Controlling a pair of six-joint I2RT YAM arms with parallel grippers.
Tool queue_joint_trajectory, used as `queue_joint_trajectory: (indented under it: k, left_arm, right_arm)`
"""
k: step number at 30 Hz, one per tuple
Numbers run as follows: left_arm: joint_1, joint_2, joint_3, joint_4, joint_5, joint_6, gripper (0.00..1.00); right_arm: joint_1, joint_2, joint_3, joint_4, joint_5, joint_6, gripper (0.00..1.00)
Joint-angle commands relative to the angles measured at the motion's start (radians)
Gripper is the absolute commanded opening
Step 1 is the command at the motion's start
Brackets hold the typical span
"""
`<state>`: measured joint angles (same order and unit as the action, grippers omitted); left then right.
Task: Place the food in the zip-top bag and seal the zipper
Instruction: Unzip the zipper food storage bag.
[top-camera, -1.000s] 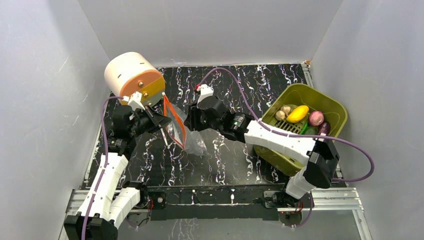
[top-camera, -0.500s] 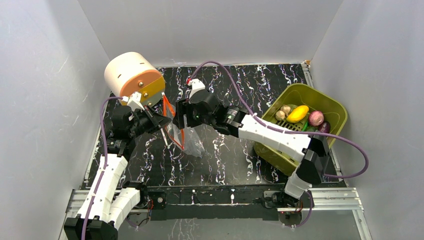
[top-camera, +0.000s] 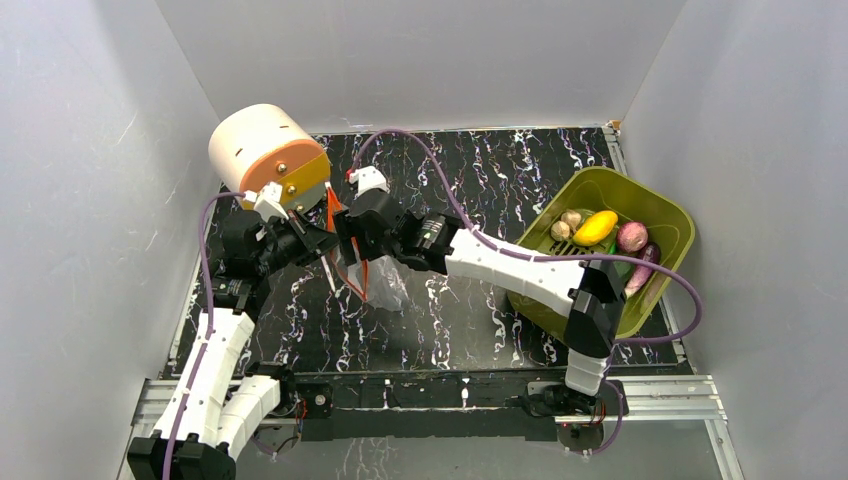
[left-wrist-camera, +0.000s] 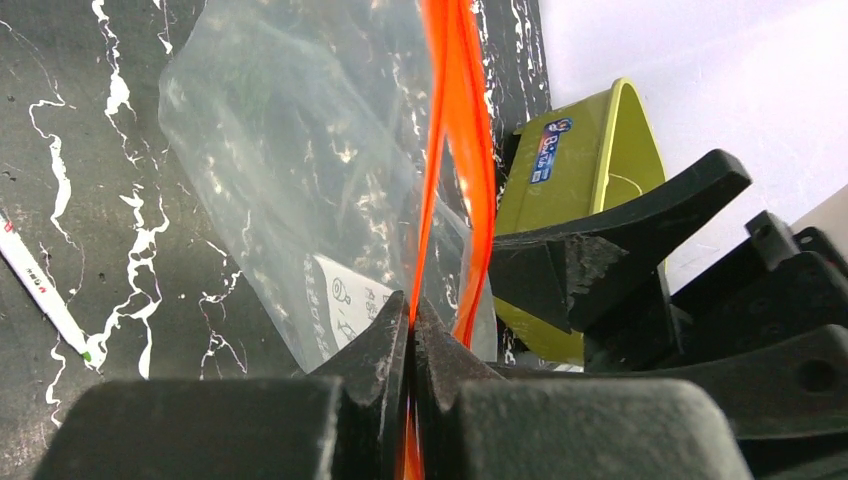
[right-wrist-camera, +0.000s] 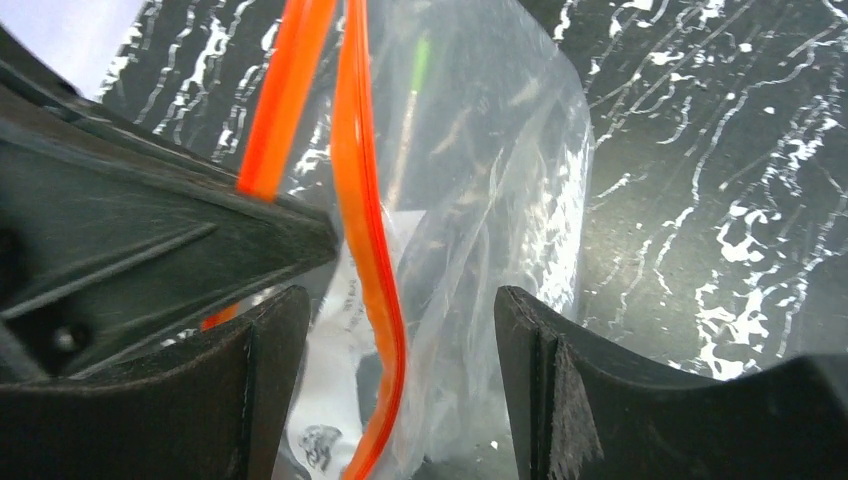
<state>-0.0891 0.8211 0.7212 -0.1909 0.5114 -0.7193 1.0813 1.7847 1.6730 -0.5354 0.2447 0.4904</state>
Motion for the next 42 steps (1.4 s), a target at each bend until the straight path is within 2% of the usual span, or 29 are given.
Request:
queue_joint_trajectory:
  k: [1, 4, 8, 15, 21, 25, 29, 35, 42]
  left_arm:
    - [-0.003, -0.022, 0.044, -0.011, 0.037, -0.008, 0.0]
    - [-0.003, -0.024, 0.049, -0.022, 0.034, -0.005, 0.0]
    - [-0.003, -0.018, 0.071, -0.07, 0.001, 0.033, 0.0]
    - [-0.003, 0.025, 0.14, -0.184, -0.082, 0.138, 0.0]
    - [-0.003, 0.082, 0.225, -0.278, -0.161, 0.245, 0.0]
    - [-0.003, 0.1, 0.233, -0.233, -0.17, 0.255, 0.0]
    - [-0.003, 0.125, 0.238, -0.128, -0.115, 0.245, 0.0]
    - [-0.008, 0.19, 0.322, -0.101, -0.068, 0.36, 0.0]
    - [-0.073, 0.222, 0.355, -0.085, -0.123, 0.494, 0.0]
  right_arm:
    - [0.015, 0.013, 0.063, -0.034, 0.157, -0.049, 0.65]
    - [0.015, 0.02, 0.073, -0.054, 0.249, -0.077, 0.59]
    - [0.015, 0.008, 0.085, -0.077, 0.375, -0.113, 0.47]
    - [0.003, -0.08, -0.022, -0.05, 0.555, -0.14, 0.34]
    - [-0.082, -0.151, -0.126, -0.067, 0.54, -0.088, 0.28]
    - [-0.097, -0.186, -0.166, -0.034, 0.457, -0.073, 0.27]
    - [-0.097, -0.205, -0.193, 0.018, 0.285, -0.059, 0.28]
    - [-0.096, -0.242, -0.197, 0.065, 0.106, -0.04, 0.44]
    - [-0.097, -0.305, -0.261, 0.116, -0.006, -0.027, 0.59]
